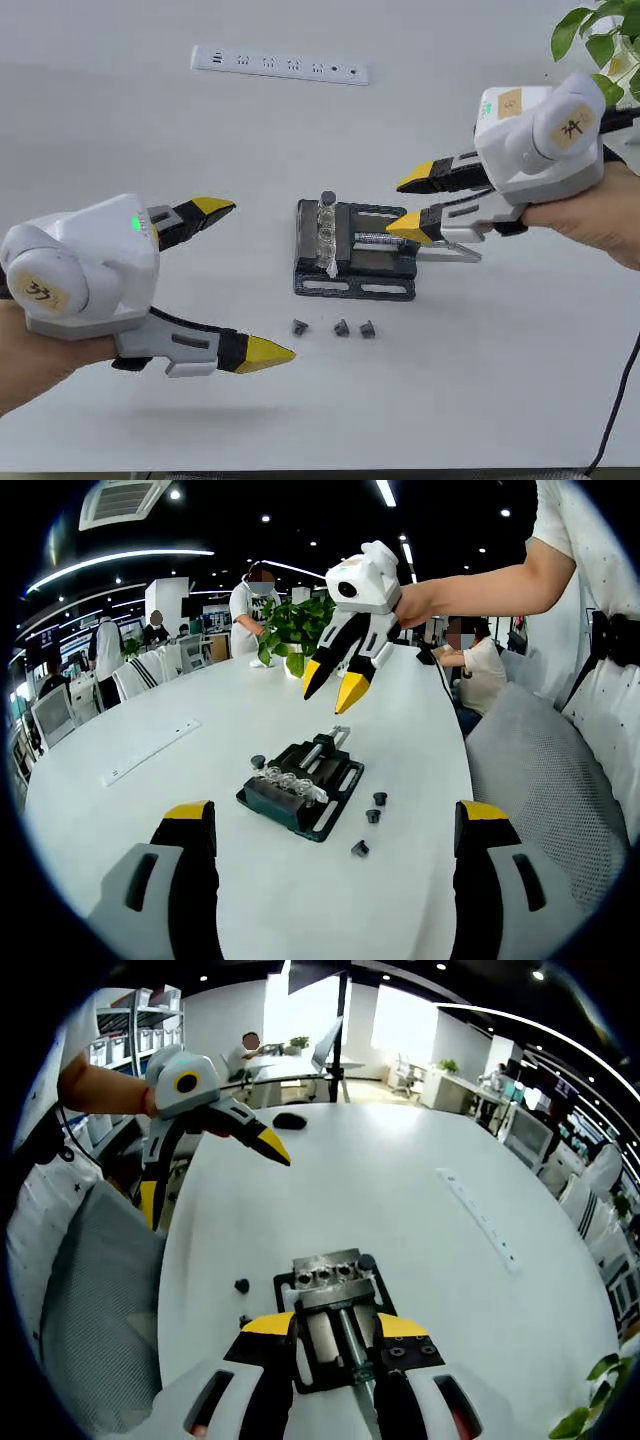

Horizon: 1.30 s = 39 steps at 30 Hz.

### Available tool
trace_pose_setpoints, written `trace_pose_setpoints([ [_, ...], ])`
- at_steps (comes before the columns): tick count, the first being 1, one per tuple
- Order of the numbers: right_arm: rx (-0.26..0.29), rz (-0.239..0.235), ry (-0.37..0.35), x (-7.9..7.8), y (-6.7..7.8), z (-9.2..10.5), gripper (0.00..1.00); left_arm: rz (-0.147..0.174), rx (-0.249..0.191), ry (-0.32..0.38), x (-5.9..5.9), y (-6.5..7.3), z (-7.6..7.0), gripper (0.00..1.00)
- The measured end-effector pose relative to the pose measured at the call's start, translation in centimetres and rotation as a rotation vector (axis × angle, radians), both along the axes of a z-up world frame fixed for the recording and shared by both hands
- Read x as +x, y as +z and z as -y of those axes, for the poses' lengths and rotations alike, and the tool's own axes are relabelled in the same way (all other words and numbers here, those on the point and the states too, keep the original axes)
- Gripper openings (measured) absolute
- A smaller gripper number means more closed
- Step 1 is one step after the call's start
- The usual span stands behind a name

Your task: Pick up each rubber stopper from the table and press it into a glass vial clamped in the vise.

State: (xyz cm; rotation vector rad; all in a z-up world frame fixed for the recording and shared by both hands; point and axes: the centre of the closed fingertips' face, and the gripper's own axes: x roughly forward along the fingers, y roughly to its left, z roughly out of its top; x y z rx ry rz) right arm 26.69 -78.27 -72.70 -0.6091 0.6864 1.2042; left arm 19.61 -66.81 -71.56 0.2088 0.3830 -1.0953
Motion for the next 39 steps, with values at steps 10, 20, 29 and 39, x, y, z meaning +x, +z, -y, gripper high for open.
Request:
trace_pose_setpoints([
  [10, 0.036, -0.030, -0.012, -3.6, -1.1, 1.0, 0.29, 0.005, 0.009, -0.003, -0.9, 0.1, 0.0, 0.99],
  [20, 0.060, -0.065, -0.020, -6.8, -2.7, 1.2, 0.28, 0.000, 0.007, 0.002, -1.5, -0.1, -0.2, 0.99],
  [29, 0.067, -0.106, 0.011, -8.9, -5.0, 0.8, 0.27, -0.005, 0.007, 0.006, -1.8, -0.3, -0.4, 0.99],
  [39, 0.050, -0.130, 0.043, -8.9, -7.4, 0.5, 0.22, -0.012, 0.002, 0.009, -1.8, -0.4, -0.2, 0.99],
])
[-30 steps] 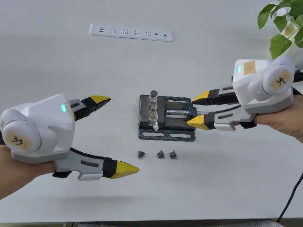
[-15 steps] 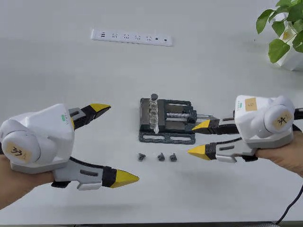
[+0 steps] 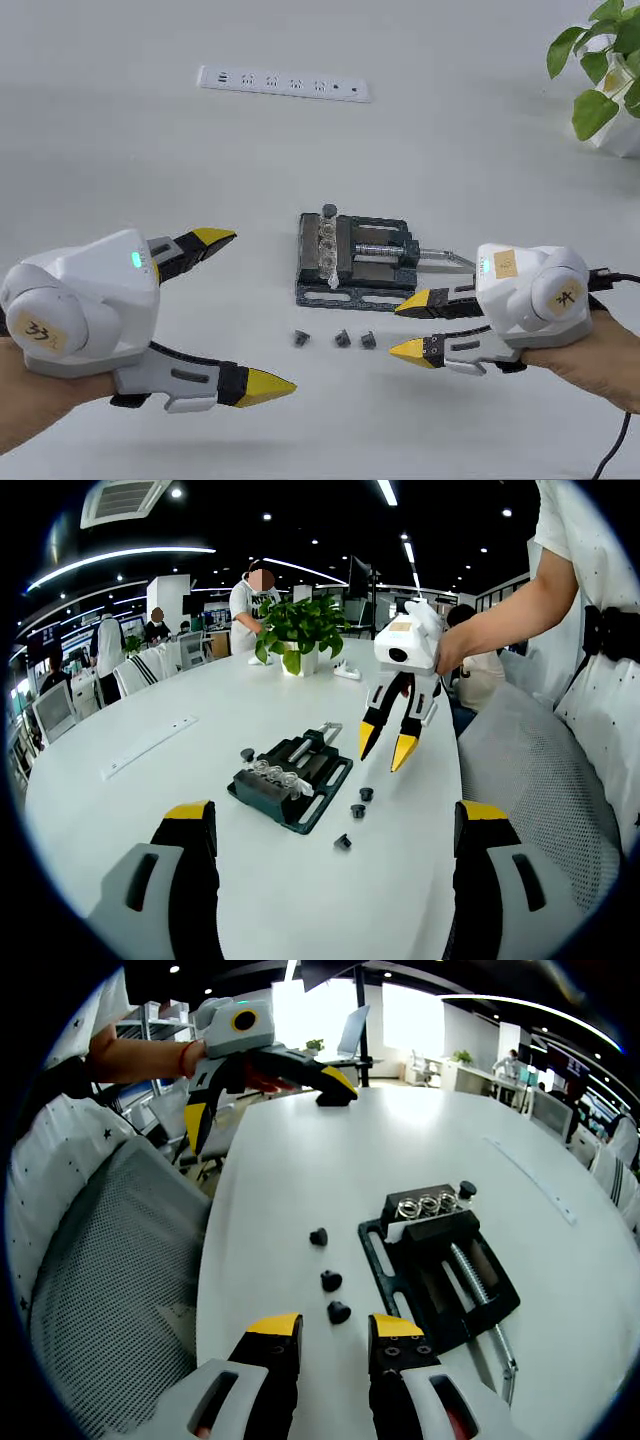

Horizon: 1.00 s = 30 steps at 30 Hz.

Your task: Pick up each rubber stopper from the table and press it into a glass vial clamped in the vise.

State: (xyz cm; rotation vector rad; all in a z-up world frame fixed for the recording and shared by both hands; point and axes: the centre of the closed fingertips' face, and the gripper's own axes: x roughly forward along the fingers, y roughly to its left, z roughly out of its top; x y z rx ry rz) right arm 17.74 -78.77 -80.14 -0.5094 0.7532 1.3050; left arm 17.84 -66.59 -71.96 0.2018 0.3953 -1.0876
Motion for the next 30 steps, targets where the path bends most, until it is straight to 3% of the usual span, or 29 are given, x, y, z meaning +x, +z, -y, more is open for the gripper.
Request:
trace_pose_setpoints([
  [11, -0.029, -0.026, 0.049, 0.2, -2.0, -0.7, 0.19, -0.008, -0.001, 0.002, 0.1, -0.3, 0.0, 0.99],
  [30, -0.033, -0.045, 0.108, 0.3, -3.4, -1.7, 0.14, -0.025, 0.003, 0.002, 0.3, -0.8, 0.0, 0.98],
])
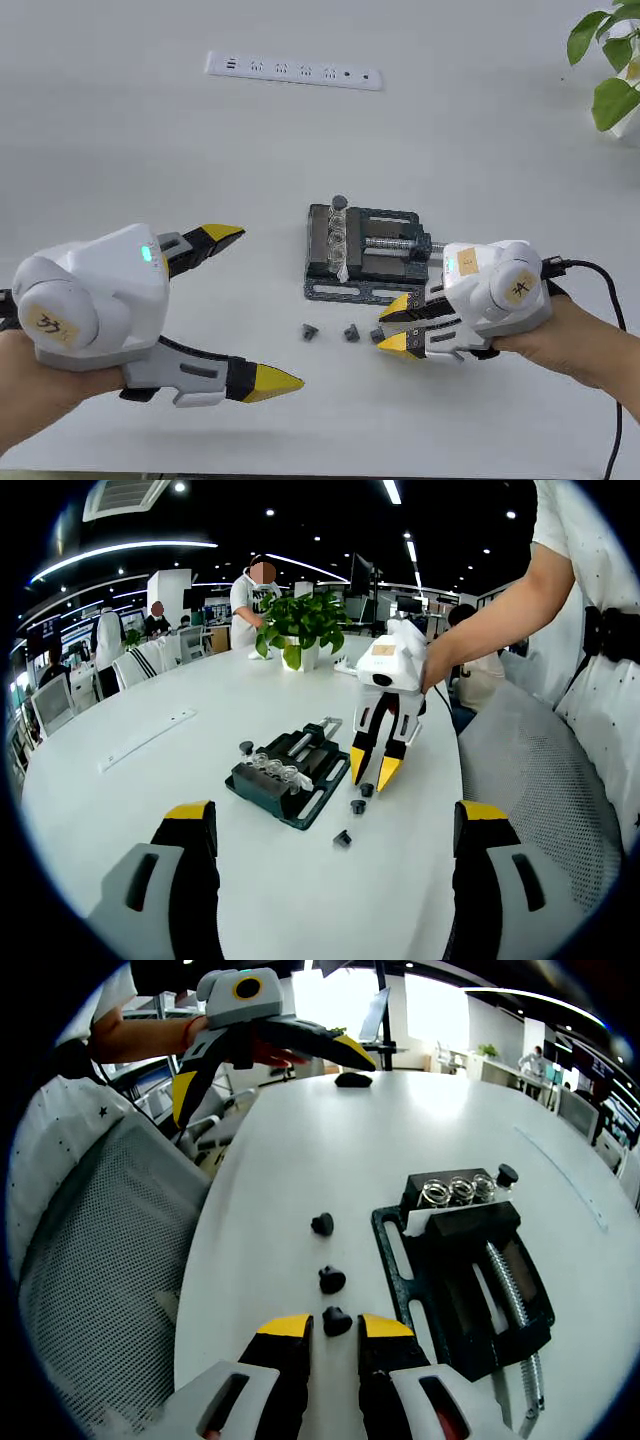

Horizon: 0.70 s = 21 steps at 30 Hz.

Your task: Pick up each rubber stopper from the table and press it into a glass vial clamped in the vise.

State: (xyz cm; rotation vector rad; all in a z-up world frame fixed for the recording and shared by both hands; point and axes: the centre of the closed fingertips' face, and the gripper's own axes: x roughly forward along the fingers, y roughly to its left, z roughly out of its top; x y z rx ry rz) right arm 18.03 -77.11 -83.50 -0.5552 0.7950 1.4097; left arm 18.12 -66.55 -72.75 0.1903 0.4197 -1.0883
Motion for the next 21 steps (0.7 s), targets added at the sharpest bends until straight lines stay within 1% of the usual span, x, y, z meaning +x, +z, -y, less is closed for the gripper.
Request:
trace_pose_setpoints([
  [7, -0.006, 0.000, 0.011, -0.17, -0.23, 0.01, 0.11, -0.002, -0.001, 0.000, 0.10, -0.04, 0.02, 0.98],
  [21, -0.011, 0.000, 0.005, -0.40, -0.28, 0.26, 0.08, -0.003, 0.002, -0.007, 0.04, -0.18, 0.15, 0.98],
])
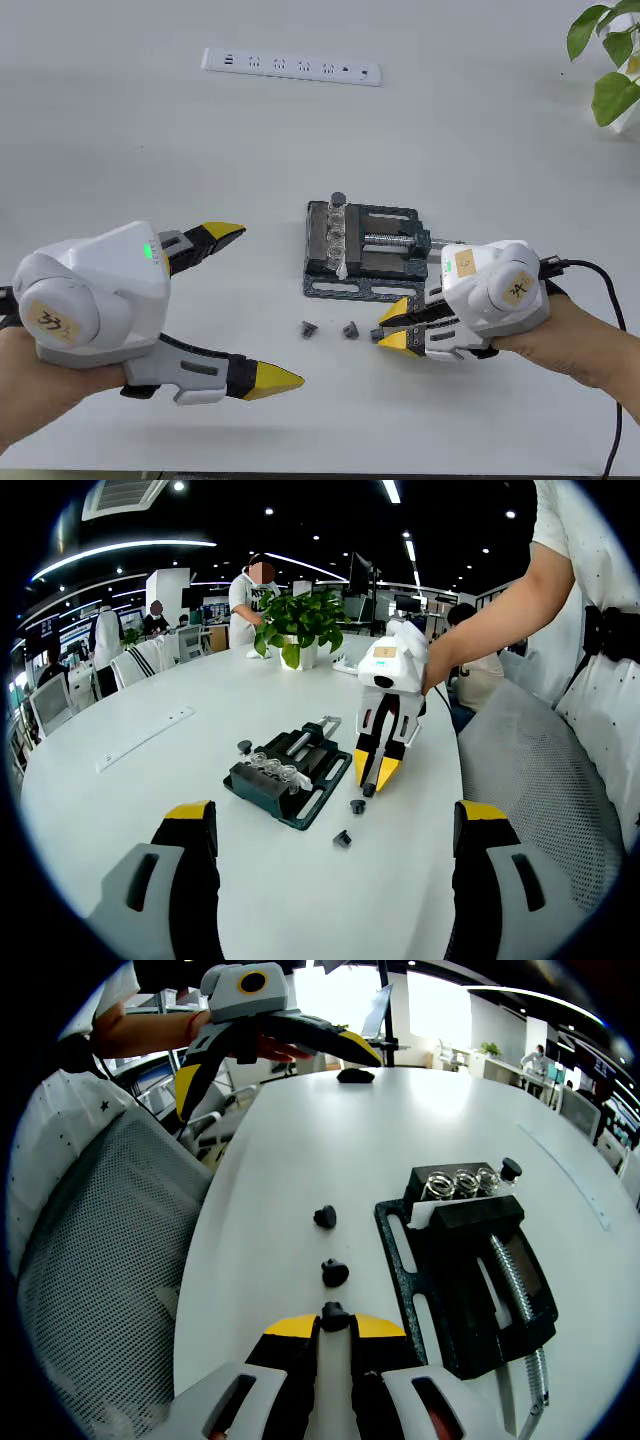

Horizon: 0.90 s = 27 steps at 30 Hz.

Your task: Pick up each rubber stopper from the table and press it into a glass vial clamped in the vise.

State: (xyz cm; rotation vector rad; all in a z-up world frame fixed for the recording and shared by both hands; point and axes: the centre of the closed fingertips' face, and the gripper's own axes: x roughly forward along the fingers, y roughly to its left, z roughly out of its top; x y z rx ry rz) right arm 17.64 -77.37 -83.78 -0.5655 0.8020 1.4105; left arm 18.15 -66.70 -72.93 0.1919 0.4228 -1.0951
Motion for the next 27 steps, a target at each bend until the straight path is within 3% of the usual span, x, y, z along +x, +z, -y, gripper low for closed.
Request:
trace_pose_setpoints([
  [6, 0.006, -0.004, 0.000, -0.3, 0.3, -0.1, 0.07, 0.002, -0.002, 0.001, 0.0, 0.2, 0.0, 0.98],
  [13, 0.044, 0.021, -0.019, 0.0, 2.3, 0.0, 0.07, 0.009, -0.004, -0.004, 0.1, 0.4, 0.2, 0.98],
  [20, 0.138, 0.090, -0.050, 0.5, 7.2, -0.9, 0.07, 0.040, -0.016, -0.018, 0.4, 1.7, 1.0, 0.94],
  [27, 0.225, 0.166, -0.063, 0.7, 12.3, -2.3, 0.07, 0.070, -0.058, -0.016, 1.2, 3.9, 1.9, 0.85],
])
